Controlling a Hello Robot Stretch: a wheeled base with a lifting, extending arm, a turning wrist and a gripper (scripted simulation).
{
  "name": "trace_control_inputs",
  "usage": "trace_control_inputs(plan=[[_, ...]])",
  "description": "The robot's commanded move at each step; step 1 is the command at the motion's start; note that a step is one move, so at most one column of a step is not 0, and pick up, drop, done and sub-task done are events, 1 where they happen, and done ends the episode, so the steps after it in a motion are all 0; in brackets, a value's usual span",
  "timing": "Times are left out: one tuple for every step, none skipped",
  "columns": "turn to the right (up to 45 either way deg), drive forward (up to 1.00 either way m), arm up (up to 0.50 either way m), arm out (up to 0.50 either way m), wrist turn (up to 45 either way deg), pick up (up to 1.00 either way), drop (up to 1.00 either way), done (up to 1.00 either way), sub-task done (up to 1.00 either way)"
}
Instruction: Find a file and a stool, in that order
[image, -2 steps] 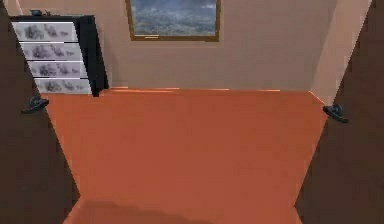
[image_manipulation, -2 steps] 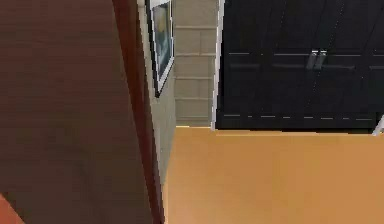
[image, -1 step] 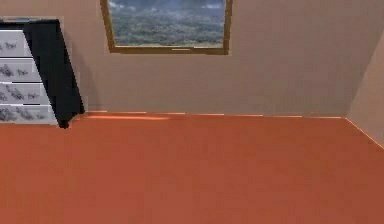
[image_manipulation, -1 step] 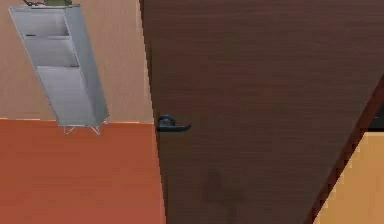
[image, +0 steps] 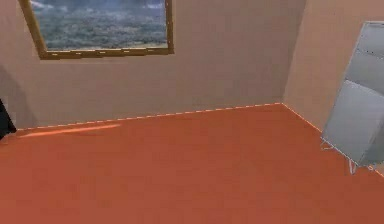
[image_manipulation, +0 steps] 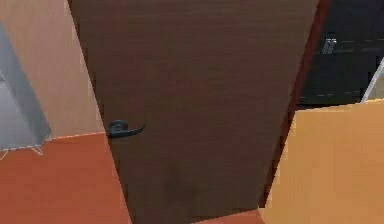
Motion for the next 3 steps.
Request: trace_control_inputs(plan=[[0.0, 0.2, 0.0, 0.0, 0.0, 0.0, 0.0, 0.0, 0.0], [27.0, 0.0, 0.0, 0.0, 0.0, 0.0, 0.0, 0.0, 0.0], [0.0, 0.6, 0.0, 0.0, 0.0, 0.0, 0.0, 0.0, 0.0]])
